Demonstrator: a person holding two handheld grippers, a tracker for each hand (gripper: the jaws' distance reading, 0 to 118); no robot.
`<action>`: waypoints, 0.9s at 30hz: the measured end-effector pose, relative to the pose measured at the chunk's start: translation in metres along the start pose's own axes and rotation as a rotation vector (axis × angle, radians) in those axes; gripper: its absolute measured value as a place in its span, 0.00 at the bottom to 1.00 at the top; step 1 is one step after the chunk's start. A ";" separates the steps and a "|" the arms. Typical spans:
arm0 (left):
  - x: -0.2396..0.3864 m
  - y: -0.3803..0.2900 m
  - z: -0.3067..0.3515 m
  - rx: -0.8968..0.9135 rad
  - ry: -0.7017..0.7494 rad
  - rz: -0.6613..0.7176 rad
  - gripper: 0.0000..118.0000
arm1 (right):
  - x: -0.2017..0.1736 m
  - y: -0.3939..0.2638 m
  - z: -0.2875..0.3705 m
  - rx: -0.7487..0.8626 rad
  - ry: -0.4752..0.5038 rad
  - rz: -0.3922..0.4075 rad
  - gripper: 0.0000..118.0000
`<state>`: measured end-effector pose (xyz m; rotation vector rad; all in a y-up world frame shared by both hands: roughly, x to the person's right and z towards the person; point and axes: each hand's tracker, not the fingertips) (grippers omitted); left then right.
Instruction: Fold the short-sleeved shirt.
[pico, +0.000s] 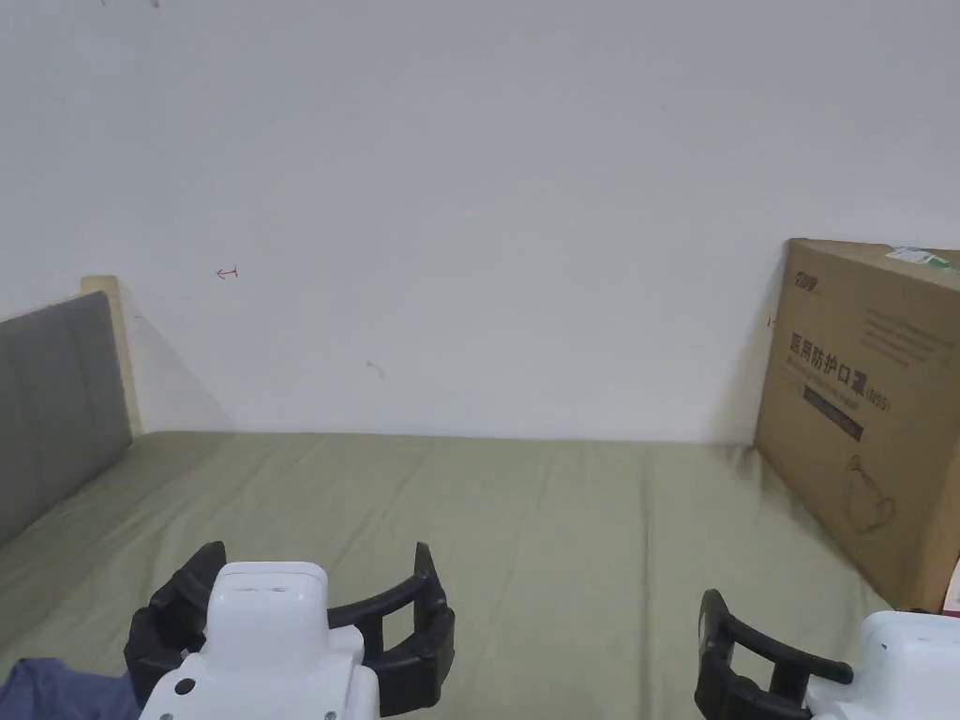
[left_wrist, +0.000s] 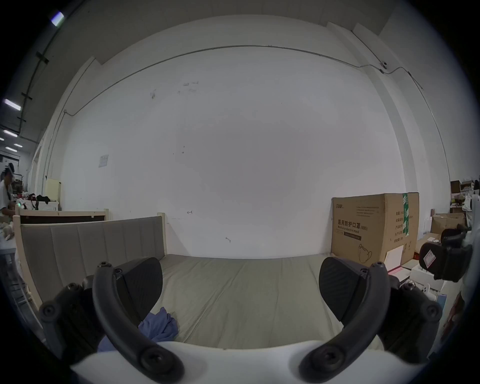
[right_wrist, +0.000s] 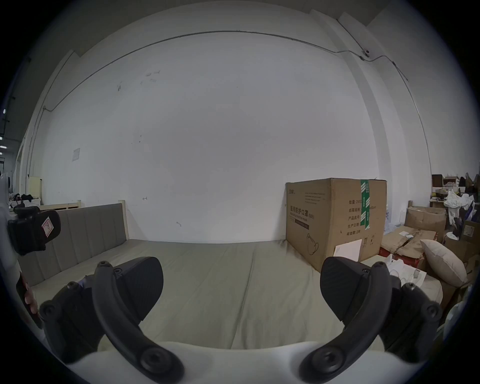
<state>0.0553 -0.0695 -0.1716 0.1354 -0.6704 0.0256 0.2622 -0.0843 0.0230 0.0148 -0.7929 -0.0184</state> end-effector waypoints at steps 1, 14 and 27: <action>0.001 0.000 0.001 -0.005 0.000 -0.002 1.00 | 0.000 0.000 0.000 0.005 -0.006 0.004 1.00; -0.004 -0.001 -0.007 -0.053 -0.004 0.046 1.00 | 0.002 0.001 0.003 0.025 -0.025 0.036 1.00; -0.004 0.002 -0.016 -0.077 -0.027 0.043 1.00 | 0.003 0.007 -0.004 0.010 -0.018 0.010 1.00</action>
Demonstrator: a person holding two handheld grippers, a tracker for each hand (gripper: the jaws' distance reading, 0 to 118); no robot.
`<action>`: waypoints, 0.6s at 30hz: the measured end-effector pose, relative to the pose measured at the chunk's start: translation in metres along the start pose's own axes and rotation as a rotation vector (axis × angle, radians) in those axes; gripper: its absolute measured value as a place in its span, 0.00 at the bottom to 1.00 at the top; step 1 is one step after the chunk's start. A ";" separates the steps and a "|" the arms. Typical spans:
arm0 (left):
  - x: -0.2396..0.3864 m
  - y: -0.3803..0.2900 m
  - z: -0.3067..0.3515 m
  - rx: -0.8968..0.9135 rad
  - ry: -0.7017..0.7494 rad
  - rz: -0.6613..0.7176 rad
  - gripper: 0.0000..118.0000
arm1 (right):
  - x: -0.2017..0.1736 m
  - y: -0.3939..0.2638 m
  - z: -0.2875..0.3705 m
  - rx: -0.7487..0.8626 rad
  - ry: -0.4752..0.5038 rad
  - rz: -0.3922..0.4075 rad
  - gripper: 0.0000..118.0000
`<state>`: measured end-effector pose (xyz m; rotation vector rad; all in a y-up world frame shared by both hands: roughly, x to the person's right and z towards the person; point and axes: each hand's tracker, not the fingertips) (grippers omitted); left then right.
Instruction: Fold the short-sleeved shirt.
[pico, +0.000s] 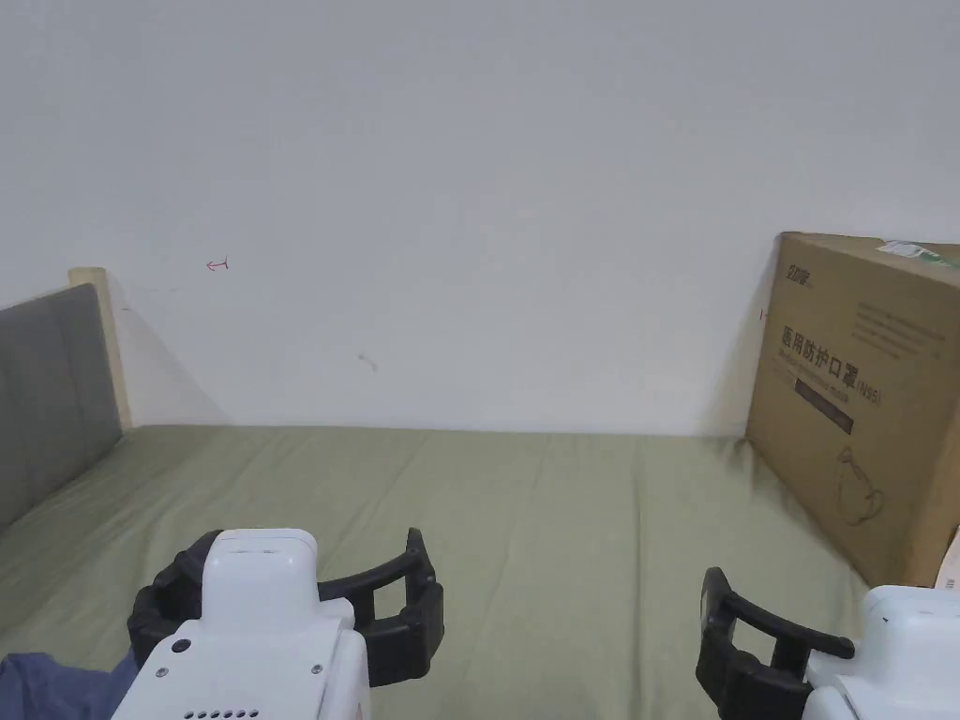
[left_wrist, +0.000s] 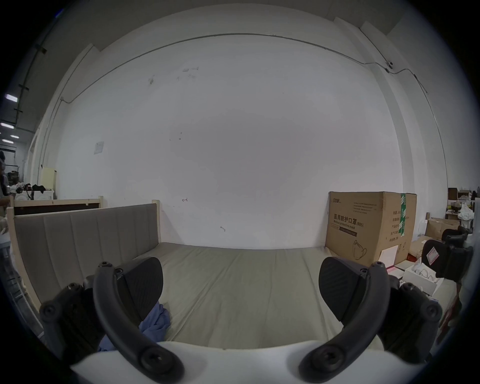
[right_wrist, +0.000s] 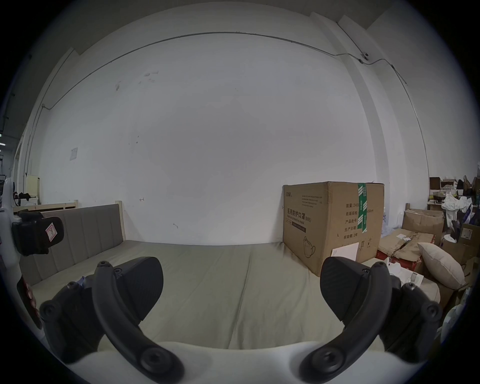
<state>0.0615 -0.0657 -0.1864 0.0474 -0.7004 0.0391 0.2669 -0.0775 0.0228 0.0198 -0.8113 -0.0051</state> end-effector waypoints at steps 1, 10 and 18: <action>0.000 0.000 0.000 -0.003 -0.006 0.009 1.00 | -0.001 0.000 0.000 0.001 0.001 0.002 1.00; 0.005 -0.001 0.002 0.014 -0.002 -0.030 1.00 | -0.006 0.000 0.000 -0.006 0.013 0.041 1.00; 0.011 -0.004 -0.001 -0.024 0.017 -0.116 0.00 | -0.002 0.000 -0.007 -0.060 -0.016 0.028 0.01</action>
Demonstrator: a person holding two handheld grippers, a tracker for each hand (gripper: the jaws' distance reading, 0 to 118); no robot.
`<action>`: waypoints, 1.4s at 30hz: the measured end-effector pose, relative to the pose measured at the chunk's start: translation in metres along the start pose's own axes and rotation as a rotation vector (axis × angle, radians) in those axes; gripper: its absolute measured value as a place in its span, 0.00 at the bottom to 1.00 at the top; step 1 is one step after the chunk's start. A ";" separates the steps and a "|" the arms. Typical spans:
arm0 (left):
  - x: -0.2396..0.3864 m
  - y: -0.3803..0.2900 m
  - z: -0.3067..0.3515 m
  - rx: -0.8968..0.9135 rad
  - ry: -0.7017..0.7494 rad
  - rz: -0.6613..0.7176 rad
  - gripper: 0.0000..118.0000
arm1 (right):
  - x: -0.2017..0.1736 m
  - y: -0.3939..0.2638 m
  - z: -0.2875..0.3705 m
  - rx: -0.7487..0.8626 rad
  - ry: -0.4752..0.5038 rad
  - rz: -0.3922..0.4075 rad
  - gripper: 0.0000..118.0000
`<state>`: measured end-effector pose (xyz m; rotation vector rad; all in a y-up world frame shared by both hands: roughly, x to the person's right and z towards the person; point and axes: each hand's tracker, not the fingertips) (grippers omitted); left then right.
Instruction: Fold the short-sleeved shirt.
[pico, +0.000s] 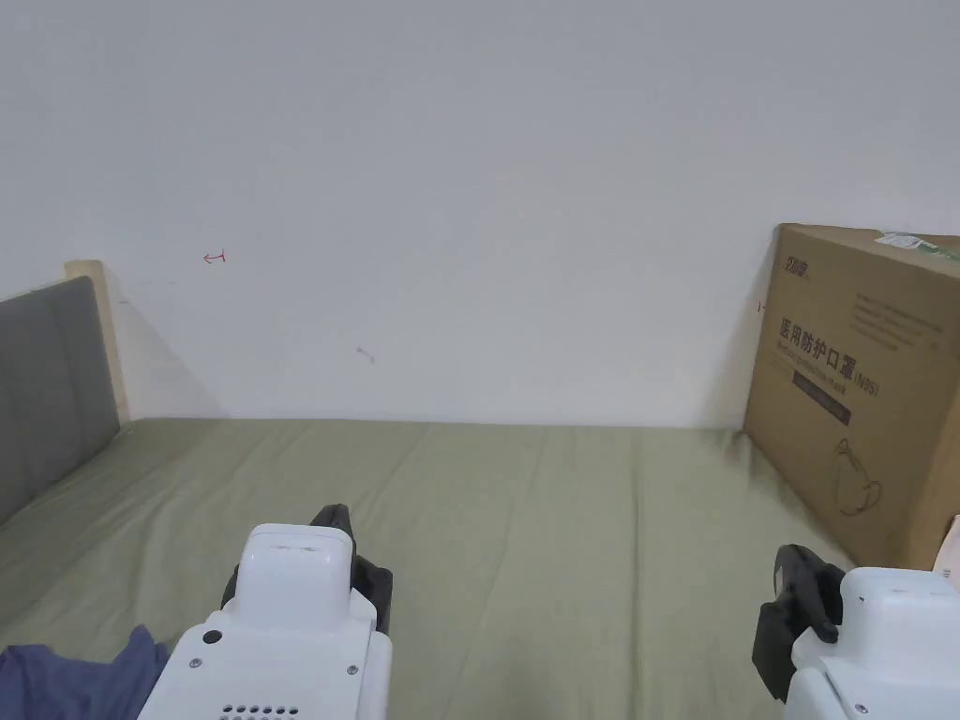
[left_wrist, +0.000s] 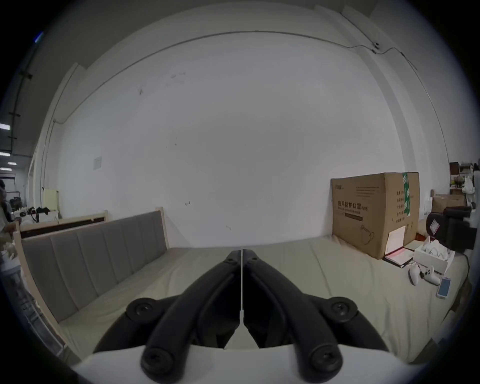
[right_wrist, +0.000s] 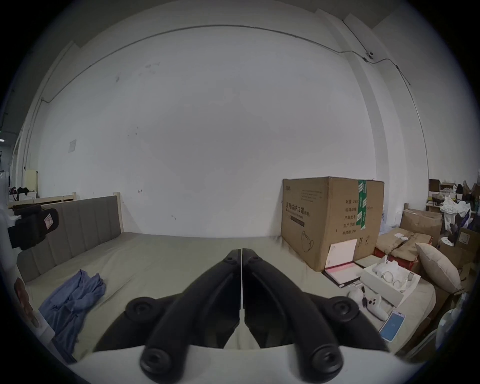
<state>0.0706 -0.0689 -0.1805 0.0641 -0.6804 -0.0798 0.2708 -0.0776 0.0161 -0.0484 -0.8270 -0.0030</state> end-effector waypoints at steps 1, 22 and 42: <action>-0.002 0.000 -0.003 -0.022 -0.010 0.022 0.00 | 0.003 -0.001 -0.002 -0.002 0.011 -0.017 0.00; -0.114 -0.025 0.018 -0.149 0.167 0.174 0.00 | -0.076 -0.011 -0.035 -0.108 0.269 -0.097 0.00; -0.284 -0.064 0.002 -0.524 0.265 0.306 0.00 | -0.169 -0.024 -0.060 -0.260 0.551 -0.043 0.00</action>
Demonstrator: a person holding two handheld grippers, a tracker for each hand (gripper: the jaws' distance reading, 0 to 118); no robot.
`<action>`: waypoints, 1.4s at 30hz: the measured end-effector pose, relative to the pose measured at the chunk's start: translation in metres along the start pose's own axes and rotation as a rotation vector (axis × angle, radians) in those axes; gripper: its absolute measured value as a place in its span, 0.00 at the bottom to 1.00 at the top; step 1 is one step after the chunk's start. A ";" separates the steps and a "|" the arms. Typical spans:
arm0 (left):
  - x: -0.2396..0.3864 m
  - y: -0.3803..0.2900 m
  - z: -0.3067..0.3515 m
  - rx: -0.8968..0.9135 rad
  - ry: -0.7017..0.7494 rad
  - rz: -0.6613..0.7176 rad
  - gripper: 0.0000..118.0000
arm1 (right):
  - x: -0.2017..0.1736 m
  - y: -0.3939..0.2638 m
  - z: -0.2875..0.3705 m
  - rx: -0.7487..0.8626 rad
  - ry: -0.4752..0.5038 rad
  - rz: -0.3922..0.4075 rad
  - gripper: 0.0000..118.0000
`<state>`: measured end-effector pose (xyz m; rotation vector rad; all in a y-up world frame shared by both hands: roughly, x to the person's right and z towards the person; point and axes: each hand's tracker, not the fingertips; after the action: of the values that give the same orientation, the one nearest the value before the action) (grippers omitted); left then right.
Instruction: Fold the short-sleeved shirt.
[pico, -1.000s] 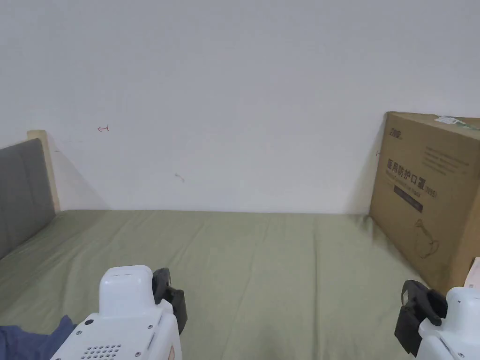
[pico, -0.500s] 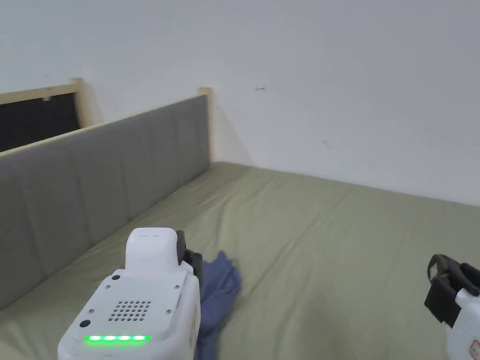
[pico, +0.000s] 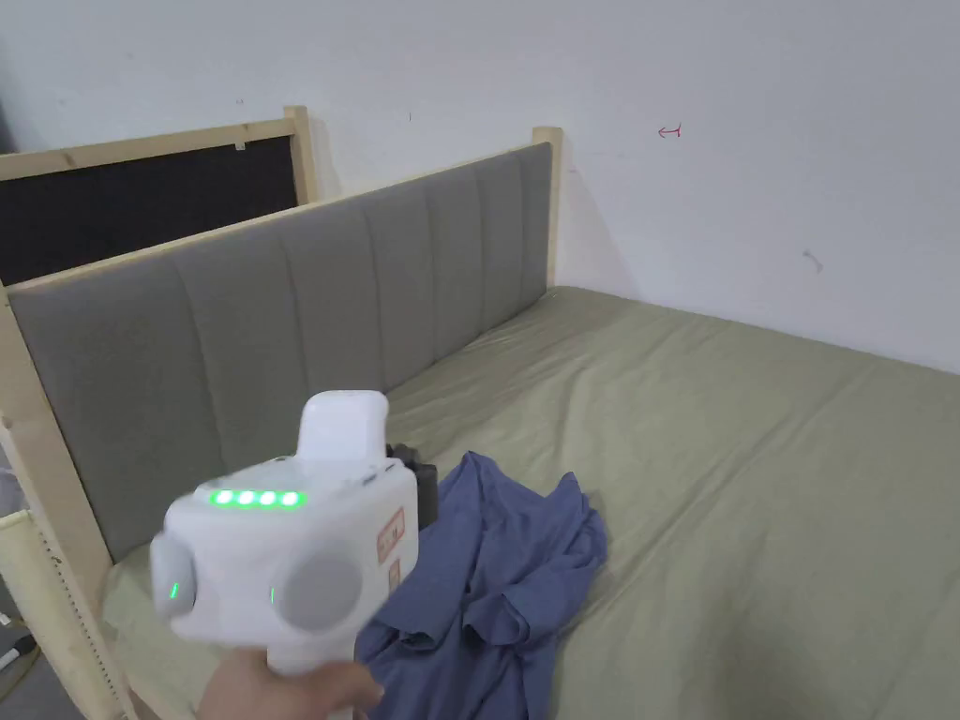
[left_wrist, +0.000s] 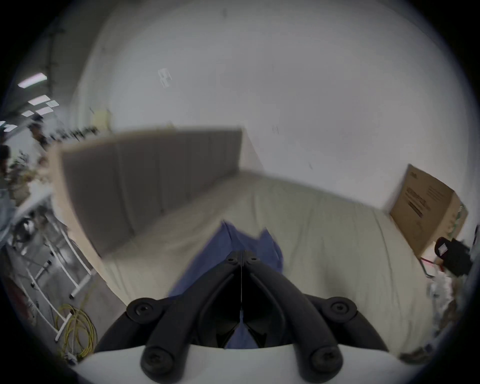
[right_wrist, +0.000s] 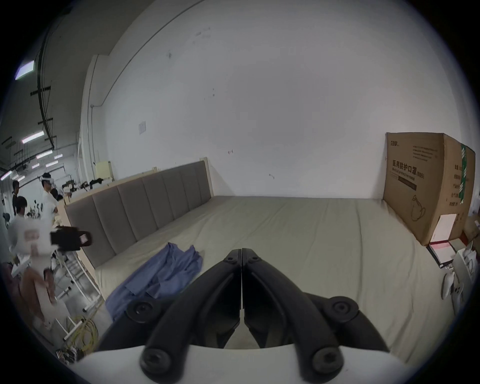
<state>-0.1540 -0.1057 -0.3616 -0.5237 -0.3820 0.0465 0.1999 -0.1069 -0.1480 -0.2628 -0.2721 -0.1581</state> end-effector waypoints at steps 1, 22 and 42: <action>-0.006 0.006 -0.025 -0.121 -0.046 0.016 0.00 | 0.003 -0.003 -0.004 -0.022 -0.005 0.018 0.00; 0.029 -0.100 -0.299 -0.661 -0.032 -0.156 1.00 | 0.056 -0.057 -0.054 -0.269 -0.091 -0.004 0.00; 0.002 0.003 -0.060 0.097 -0.153 -0.164 0.06 | 0.071 -0.021 0.011 -0.125 -0.115 -0.030 0.00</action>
<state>-0.1303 -0.1320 -0.4106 -0.3925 -0.5687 -0.0534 0.2607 -0.1326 -0.1131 -0.3924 -0.3807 -0.1901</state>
